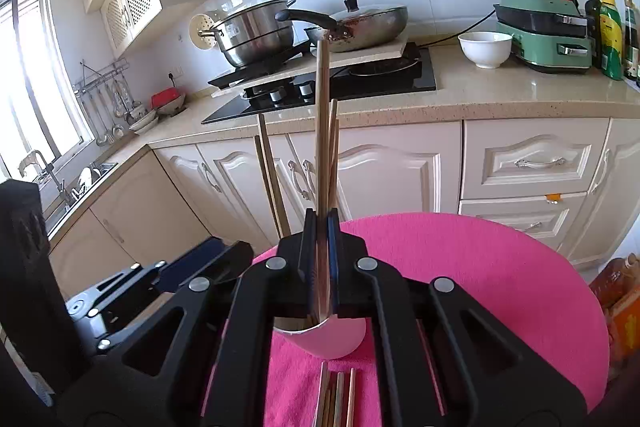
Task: Organize utensils
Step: 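Lower the left gripper's chopstick into the cup while the right lowers its chopstick in, then open both grippers over the cup and pull them back toward the pile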
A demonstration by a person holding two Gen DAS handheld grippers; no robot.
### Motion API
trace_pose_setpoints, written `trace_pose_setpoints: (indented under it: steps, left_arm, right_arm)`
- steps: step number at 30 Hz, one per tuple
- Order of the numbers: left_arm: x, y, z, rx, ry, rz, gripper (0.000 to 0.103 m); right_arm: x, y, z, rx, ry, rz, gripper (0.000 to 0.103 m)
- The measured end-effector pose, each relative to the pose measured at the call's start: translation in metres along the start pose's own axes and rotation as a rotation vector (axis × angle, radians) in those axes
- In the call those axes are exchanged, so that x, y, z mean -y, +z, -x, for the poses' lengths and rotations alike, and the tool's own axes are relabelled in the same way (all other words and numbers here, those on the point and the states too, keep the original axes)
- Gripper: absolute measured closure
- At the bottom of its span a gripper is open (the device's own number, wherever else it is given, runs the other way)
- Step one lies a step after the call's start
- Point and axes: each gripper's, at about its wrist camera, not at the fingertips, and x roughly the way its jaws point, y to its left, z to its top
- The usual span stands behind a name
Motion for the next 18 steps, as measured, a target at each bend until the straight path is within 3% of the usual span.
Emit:
trace_pose_setpoints:
  steps: [8,18]
  left_arm:
    - [-0.015,-0.007,0.014,-0.041,0.059,0.027,0.072]
    - [-0.030,-0.017,0.014,-0.111,0.068,0.086,0.071]
  right_arm:
    - [-0.005,-0.008,0.000,-0.018,-0.008,0.021,0.097]
    - [-0.005,-0.023,-0.010,-0.077,-0.012,0.025,0.097]
